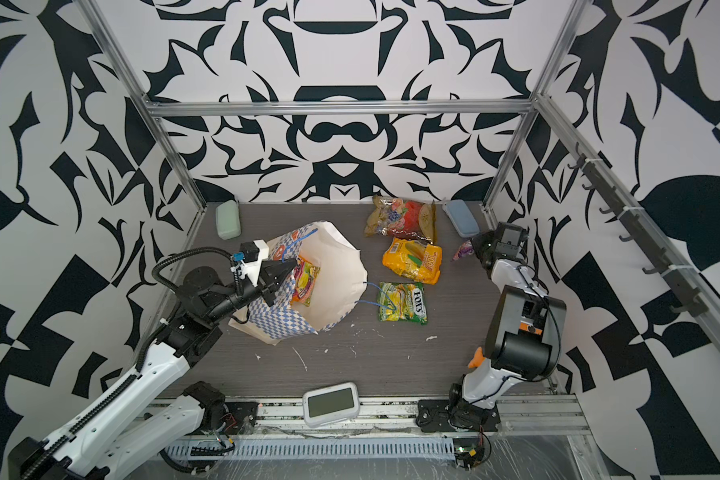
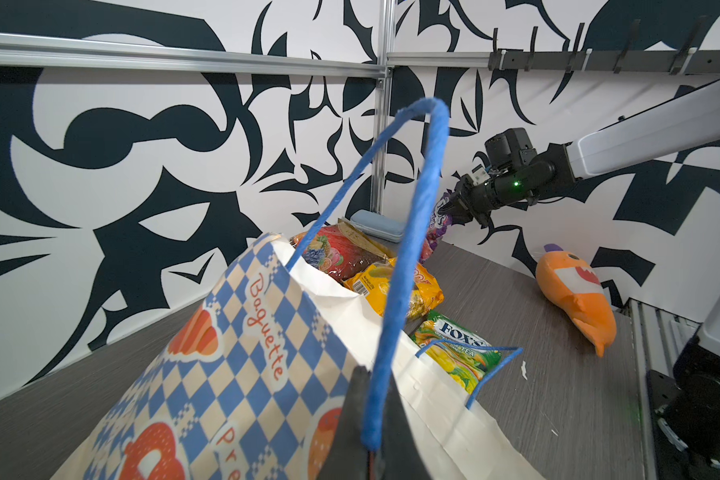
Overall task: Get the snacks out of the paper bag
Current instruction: 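Lower the purple Berries pack onto the table beside the yellow pack and release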
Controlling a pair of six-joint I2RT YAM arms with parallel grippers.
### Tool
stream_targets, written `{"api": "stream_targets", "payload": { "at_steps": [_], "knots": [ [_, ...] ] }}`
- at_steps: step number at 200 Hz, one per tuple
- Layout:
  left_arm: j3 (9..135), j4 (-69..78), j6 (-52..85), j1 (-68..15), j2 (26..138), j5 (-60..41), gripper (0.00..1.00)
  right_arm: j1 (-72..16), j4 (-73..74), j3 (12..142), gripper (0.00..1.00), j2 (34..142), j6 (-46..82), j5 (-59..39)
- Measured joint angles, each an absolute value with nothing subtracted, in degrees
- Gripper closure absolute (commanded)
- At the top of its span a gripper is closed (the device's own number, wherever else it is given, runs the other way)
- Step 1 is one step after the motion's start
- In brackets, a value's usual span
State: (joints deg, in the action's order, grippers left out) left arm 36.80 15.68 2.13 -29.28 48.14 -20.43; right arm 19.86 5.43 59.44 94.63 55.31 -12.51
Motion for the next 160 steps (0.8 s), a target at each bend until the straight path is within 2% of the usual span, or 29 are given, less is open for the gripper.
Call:
{"api": "stream_targets", "payload": {
  "at_steps": [46, 69, 84, 95, 160],
  "knots": [
    [36.82, 16.58, 2.37, -29.28, 49.60, -20.97, 1.00, 19.81, 11.73, 56.51, 1.00, 96.47, 61.58, -13.58],
    [36.82, 16.91, 2.70, -29.28, 50.13, -21.30, 1.00, 19.62, 14.09, 54.72, 0.88, 97.10, 63.31, -13.85],
    [36.84, 16.91, 2.83, -29.28, 50.22, -21.50, 1.00, 19.29, 14.83, 53.91, 0.73, 96.95, 63.66, -14.22],
    [36.84, 16.93, 2.96, -29.28, 50.22, -21.56, 1.00, 18.81, 15.05, 52.86, 0.68, 95.96, 64.12, -14.46],
    [36.84, 17.52, 3.03, -29.28, 50.57, -21.89, 1.00, 16.29, 8.25, 46.89, 0.63, 81.03, 59.22, -13.56]
  ]
}}
